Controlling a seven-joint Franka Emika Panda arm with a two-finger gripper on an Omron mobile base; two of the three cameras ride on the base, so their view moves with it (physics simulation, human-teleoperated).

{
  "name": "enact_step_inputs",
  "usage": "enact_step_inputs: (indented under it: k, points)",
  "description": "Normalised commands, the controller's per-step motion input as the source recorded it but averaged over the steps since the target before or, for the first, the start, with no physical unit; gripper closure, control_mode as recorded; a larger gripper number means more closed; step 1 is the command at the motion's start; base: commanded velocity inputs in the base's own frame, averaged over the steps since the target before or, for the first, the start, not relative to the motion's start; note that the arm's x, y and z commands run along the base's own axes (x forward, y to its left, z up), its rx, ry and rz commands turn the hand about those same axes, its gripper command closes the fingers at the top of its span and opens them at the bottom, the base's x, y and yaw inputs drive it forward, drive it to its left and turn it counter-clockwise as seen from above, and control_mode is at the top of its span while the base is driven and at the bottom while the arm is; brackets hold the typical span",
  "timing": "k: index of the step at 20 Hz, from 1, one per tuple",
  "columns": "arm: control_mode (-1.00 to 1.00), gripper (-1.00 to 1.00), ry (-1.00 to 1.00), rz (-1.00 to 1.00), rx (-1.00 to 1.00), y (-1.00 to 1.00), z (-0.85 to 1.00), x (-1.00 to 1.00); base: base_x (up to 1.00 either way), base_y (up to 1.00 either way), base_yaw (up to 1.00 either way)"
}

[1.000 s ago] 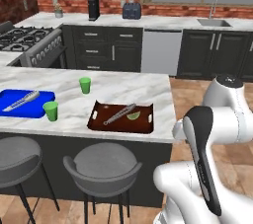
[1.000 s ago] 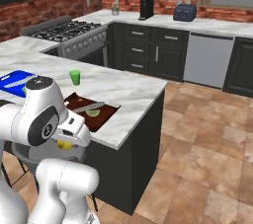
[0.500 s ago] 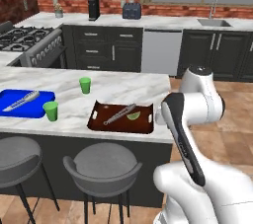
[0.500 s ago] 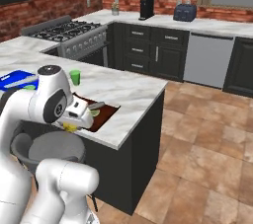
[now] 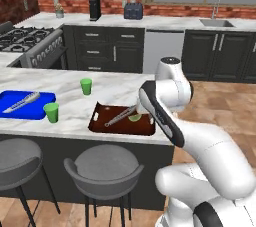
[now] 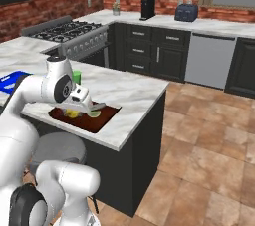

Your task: Gather the lemon wedge and lemon from the fridge and place them on a tray on the dining counter. Then gather the fishs from the fridge and place them on the other tray.

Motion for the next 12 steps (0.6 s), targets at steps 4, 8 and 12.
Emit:
enact_step_inputs:
  k: [4, 8, 12]
  points:
    - [-1.00, 1.00, 0.16, 0.11, 0.00, 0.39, -0.16, 0.91, 0.00, 0.00, 0.00]
    - [-1.00, 1.00, 0.03, 0.04, 0.00, 0.42, -0.26, 0.75, 0.00, 0.00, 0.00]
    - [-1.00, 1.00, 0.00, 0.01, 0.00, 0.40, -0.31, 0.68, 0.00, 0.00, 0.00]
